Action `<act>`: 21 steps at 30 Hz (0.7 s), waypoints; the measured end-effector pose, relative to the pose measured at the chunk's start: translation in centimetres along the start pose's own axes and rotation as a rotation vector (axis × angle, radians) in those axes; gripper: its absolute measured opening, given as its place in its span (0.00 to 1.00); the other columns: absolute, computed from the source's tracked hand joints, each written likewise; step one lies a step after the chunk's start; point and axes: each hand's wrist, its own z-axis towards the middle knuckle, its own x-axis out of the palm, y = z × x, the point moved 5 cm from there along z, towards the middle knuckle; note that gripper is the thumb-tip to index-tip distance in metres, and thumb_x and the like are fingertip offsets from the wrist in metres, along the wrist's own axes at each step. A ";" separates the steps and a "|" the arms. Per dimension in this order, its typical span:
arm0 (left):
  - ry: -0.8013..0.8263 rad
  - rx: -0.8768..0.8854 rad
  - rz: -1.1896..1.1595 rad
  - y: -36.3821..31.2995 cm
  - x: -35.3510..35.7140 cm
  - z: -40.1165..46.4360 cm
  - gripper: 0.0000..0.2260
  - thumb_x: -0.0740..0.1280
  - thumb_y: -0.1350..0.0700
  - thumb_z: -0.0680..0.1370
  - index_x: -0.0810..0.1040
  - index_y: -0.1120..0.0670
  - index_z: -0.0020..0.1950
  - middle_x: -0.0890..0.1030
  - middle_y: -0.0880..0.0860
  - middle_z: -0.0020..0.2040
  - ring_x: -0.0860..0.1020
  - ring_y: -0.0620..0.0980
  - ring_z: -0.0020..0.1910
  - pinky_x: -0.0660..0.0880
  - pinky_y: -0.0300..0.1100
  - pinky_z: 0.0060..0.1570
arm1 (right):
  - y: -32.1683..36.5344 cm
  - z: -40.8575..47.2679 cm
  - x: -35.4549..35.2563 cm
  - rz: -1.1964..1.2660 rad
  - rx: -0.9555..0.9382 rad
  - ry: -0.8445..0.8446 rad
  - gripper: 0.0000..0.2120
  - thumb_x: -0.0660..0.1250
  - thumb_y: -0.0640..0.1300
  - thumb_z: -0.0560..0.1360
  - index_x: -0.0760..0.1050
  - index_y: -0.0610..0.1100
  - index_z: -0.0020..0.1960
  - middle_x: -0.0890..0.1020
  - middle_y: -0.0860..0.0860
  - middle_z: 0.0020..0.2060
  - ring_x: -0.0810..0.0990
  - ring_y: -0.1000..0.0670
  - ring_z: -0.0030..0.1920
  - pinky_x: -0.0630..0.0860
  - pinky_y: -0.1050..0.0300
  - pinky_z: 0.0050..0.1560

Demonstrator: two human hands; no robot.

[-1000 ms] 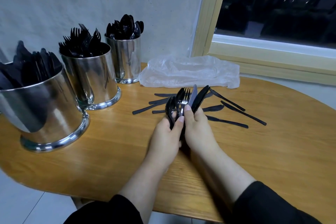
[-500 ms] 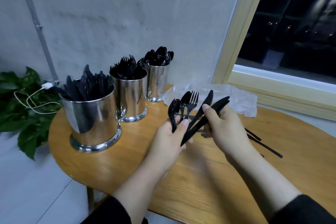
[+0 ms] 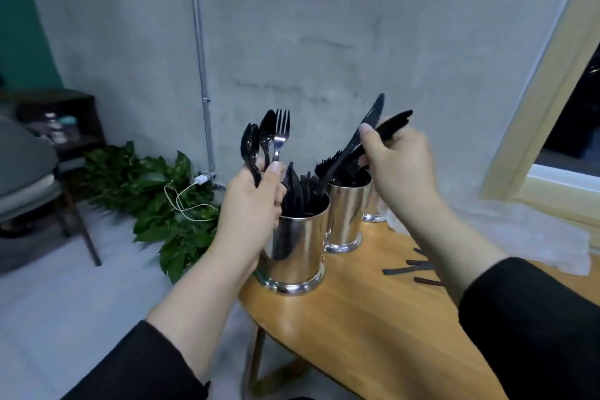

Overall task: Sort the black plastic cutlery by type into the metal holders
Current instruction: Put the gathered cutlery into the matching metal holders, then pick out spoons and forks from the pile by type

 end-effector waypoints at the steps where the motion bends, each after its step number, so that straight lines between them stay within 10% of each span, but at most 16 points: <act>1: -0.005 -0.011 0.012 0.0 -1.0 0.3 0.11 0.61 0.52 0.86 0.75 0.59 0.52 0.70 0.50 0.33 0.64 0.45 0.26 0.60 0.42 0.28 | 0.1 0.4 1.3 -0.018 -0.004 0.014 0.21 0.66 0.52 0.80 0.78 0.41 0.33 0.81 0.51 0.27 0.80 0.50 0.31 0.74 0.53 0.37; 9: 0.058 -0.116 0.029 1.4 -3.1 2.0 0.09 0.61 0.52 0.86 0.77 0.53 0.51 0.72 0.49 0.32 0.64 0.45 0.25 0.60 0.37 0.25 | -3.6 0.6 9.3 -0.397 0.030 0.296 0.23 0.68 0.58 0.77 0.78 0.37 0.40 0.82 0.45 0.33 0.82 0.43 0.39 0.77 0.52 0.37; 14: 0.138 -0.180 -0.034 2.7 -2.2 2.5 0.09 0.62 0.52 0.86 0.79 0.54 0.53 0.73 0.49 0.33 0.63 0.45 0.25 0.59 0.38 0.25 | -3.6 -0.6 8.3 -0.316 0.041 0.258 0.31 0.62 0.69 0.76 0.76 0.47 0.67 0.83 0.50 0.53 0.80 0.50 0.56 0.74 0.55 0.51; 21: 0.340 -0.225 -0.044 2.3 1.6 1.8 0.10 0.63 0.52 0.85 0.80 0.57 0.57 0.72 0.49 0.32 0.61 0.45 0.26 0.54 0.39 0.27 | -0.7 -0.3 4.5 0.066 -0.023 0.346 0.04 0.69 0.50 0.80 0.81 0.51 0.51 0.80 0.55 0.34 0.75 0.60 0.32 0.73 0.62 0.38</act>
